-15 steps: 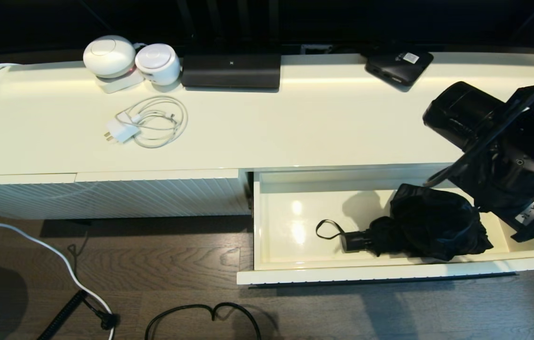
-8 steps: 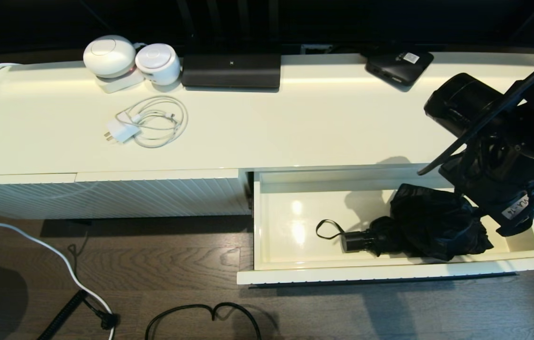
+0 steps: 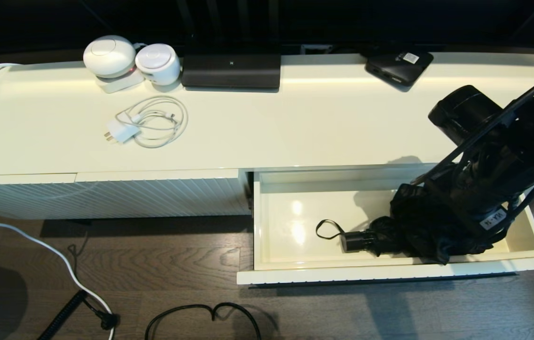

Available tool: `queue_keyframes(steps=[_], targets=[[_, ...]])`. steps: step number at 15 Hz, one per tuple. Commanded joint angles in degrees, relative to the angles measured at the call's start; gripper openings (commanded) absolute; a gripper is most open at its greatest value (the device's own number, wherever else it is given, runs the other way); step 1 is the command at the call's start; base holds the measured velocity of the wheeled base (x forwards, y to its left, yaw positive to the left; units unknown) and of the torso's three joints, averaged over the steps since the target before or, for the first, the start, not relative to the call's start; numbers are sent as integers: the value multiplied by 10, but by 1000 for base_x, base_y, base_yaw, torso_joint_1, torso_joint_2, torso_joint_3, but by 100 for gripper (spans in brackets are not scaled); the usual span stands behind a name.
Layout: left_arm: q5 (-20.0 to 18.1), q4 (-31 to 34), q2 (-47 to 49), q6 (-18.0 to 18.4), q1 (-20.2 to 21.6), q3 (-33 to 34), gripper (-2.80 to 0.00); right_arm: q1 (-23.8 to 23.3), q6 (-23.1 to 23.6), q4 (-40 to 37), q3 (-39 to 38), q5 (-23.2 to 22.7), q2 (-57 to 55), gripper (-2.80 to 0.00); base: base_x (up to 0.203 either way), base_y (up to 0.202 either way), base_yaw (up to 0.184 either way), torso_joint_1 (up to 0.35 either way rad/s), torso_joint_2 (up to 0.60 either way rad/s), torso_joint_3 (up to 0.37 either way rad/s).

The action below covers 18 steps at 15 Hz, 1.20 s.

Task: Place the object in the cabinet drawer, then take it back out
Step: Take the umbrella out of the drawer and put it on the table

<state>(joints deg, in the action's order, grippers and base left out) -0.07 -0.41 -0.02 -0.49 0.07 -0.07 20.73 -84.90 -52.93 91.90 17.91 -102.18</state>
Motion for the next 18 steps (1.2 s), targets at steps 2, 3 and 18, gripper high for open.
queue_keyframes(steps=[2, 3, 18], targets=[[0, 0, -2, 0, 0, 0, -280, -28, 9, 47, -47, 1, 4, 0, 0, 0, 0, 0, 0, 0], [0, 0, -2, 0, 0, 0, -280, -31, 10, 47, -48, 0, 6, 0, 0, 0, 0, 0, 0, 0], [0, 0, -2, 0, 0, 0, -280, -77, 26, 135, -117, -8, -42, 0, 0, 0, 0, 0, 0, 0]])
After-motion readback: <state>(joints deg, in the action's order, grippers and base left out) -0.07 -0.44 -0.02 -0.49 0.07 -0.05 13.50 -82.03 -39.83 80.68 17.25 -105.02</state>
